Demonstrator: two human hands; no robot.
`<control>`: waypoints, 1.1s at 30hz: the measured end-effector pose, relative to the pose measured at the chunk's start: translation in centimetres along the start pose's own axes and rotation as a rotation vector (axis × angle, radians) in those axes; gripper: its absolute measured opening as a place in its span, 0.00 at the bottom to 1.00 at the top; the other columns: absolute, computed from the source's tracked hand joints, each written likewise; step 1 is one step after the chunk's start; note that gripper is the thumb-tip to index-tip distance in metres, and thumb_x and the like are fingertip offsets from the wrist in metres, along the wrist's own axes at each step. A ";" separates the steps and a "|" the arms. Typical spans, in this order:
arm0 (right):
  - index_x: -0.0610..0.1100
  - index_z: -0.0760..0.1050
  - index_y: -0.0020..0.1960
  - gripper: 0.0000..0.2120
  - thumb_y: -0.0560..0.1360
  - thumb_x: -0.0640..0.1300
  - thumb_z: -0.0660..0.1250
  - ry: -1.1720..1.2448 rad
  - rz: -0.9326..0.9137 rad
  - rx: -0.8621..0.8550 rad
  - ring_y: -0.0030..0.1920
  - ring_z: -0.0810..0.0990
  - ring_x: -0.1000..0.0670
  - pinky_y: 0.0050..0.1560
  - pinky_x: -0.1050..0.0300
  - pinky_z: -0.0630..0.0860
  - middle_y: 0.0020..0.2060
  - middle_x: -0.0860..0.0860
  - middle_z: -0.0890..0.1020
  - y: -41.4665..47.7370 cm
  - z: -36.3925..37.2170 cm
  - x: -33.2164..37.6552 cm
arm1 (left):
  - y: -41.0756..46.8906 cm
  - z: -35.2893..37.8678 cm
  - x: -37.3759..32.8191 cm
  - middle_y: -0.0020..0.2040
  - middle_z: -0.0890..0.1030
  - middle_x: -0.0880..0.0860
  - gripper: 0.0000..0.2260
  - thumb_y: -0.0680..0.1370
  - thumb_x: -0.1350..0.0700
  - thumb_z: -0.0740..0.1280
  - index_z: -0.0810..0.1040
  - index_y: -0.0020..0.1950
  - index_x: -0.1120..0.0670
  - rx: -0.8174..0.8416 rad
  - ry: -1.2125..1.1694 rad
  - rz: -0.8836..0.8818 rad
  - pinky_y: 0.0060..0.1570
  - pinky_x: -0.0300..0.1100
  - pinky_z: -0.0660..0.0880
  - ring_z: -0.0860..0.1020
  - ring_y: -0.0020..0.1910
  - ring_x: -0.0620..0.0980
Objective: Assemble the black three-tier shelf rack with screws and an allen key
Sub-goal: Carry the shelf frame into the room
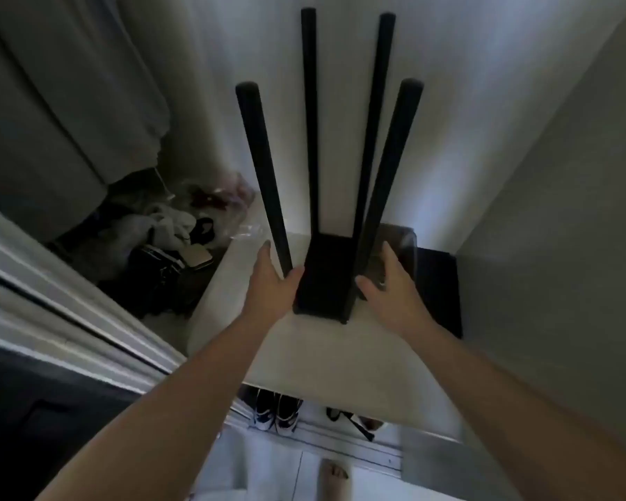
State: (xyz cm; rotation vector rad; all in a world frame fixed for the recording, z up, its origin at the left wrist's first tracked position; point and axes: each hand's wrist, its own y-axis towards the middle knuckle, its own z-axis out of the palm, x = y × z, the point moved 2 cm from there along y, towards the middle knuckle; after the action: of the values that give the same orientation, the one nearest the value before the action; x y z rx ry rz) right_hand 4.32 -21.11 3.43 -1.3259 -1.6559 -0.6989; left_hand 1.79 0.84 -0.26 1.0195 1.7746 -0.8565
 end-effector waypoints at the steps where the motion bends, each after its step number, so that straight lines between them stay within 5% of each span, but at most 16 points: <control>1: 0.48 0.51 0.83 0.37 0.82 0.46 0.68 0.052 0.040 -0.005 0.77 0.64 0.49 0.78 0.46 0.63 0.78 0.49 0.66 0.9 0.0 -0.2 | 0.6 0.3 -0.4 0.62 0.65 0.41 0.36 0.78 0.51 0.71 0.54 0.81 0.50 -0.014 -0.017 -0.014 0.47 0.17 0.64 0.68 0.58 0.37; 3: 0.49 0.52 0.83 0.36 0.82 0.44 0.68 0.146 0.090 0.011 0.77 0.65 0.50 0.78 0.45 0.64 0.77 0.51 0.67 2.5 -0.2 -0.1 | 1.9 0.6 -0.7 0.60 0.69 0.42 0.34 0.78 0.53 0.71 0.57 0.80 0.50 -0.028 -0.009 -0.037 0.37 0.17 0.67 0.72 0.49 0.35; 8: 0.47 0.68 0.75 0.24 0.81 0.38 0.67 0.212 0.125 -0.031 0.68 0.76 0.50 0.72 0.46 0.72 0.66 0.50 0.79 5.4 -0.6 0.1 | 5.2 1.2 -1.1 0.53 0.78 0.49 0.17 0.78 0.57 0.71 0.72 0.65 0.54 -0.069 0.089 -0.035 0.47 0.35 0.70 0.77 0.51 0.48; 12: 0.43 0.75 0.64 0.14 0.80 0.33 0.66 0.192 0.136 -0.079 0.57 0.81 0.50 0.65 0.52 0.77 0.52 0.50 0.83 6.9 -1.1 0.7 | 6.6 1.5 -1.6 0.51 0.81 0.51 0.09 0.79 0.60 0.69 0.77 0.58 0.55 -0.036 0.102 -0.043 0.46 0.34 0.70 0.79 0.52 0.51; 29: 0.41 0.76 0.64 0.14 0.81 0.32 0.64 0.329 -0.004 0.031 0.59 0.81 0.48 0.64 0.45 0.79 0.56 0.48 0.82 3.1 -1.8 3.5 | 0.1 -3.7 -4.9 0.54 0.82 0.51 0.09 0.80 0.56 0.69 0.77 0.59 0.53 0.007 0.195 0.112 0.59 0.45 0.76 0.80 0.54 0.48; 33: 0.52 0.78 0.59 0.16 0.81 0.32 0.65 0.340 -0.048 0.066 0.58 0.82 0.48 0.59 0.48 0.81 0.55 0.50 0.82 -0.2 -1.7 4.7 | -3.2 -5.5 -5.8 0.50 0.83 0.50 0.07 0.79 0.56 0.70 0.78 0.56 0.54 0.015 0.264 0.166 0.55 0.45 0.77 0.81 0.50 0.48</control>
State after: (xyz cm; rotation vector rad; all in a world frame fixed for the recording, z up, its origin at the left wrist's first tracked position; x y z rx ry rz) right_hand 4.43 -20.45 8.37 -1.0564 -1.4258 -0.8399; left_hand -1.51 2.61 7.48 1.3188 1.8700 -0.6562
